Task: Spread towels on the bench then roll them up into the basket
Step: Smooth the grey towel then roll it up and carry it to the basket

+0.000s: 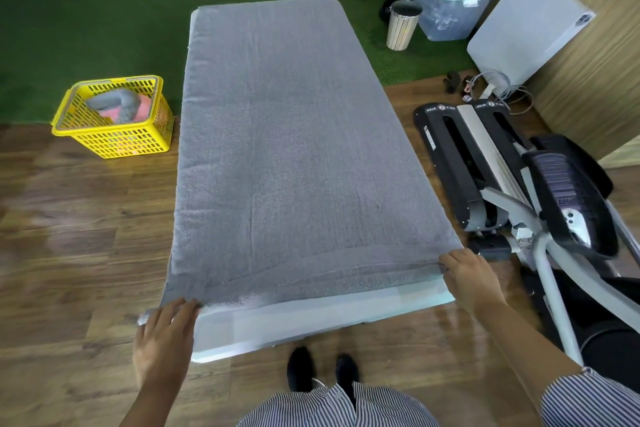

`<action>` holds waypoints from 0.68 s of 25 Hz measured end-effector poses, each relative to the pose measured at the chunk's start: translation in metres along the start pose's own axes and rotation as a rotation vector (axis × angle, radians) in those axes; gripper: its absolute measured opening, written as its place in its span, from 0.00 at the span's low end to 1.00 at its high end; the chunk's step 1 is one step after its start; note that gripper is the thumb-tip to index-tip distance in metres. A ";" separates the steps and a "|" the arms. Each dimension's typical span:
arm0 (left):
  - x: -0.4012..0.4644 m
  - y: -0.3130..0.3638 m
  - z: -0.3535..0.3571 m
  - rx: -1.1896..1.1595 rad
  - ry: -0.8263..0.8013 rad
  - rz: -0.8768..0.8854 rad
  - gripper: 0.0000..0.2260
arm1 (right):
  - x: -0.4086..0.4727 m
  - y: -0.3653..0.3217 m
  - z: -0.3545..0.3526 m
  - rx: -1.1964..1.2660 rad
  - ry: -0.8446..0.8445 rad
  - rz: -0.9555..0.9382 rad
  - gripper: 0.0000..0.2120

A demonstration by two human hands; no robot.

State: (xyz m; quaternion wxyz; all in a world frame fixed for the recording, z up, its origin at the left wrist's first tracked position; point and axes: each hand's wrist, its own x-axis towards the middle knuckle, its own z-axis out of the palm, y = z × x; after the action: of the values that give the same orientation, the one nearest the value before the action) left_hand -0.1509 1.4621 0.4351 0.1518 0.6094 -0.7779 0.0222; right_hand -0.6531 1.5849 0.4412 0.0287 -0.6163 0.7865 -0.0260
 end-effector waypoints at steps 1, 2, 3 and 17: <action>0.000 -0.002 0.001 -0.009 0.003 -0.009 0.15 | 0.000 -0.001 0.000 0.017 -0.024 0.023 0.09; 0.000 -0.003 0.003 -0.018 0.002 -0.016 0.16 | 0.000 -0.002 0.001 0.044 -0.051 0.072 0.09; -0.001 -0.003 0.005 -0.023 -0.012 -0.027 0.17 | 0.001 -0.003 0.002 0.076 -0.076 0.138 0.09; 0.004 -0.013 -0.002 0.099 -0.080 0.049 0.15 | -0.002 -0.003 -0.002 0.302 -0.203 0.263 0.04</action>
State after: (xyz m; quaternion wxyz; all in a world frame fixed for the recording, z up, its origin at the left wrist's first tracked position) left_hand -0.1390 1.4553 0.4358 0.0899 0.5973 -0.7959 0.0400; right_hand -0.6502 1.5865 0.4436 0.2026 -0.4965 0.8405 -0.0774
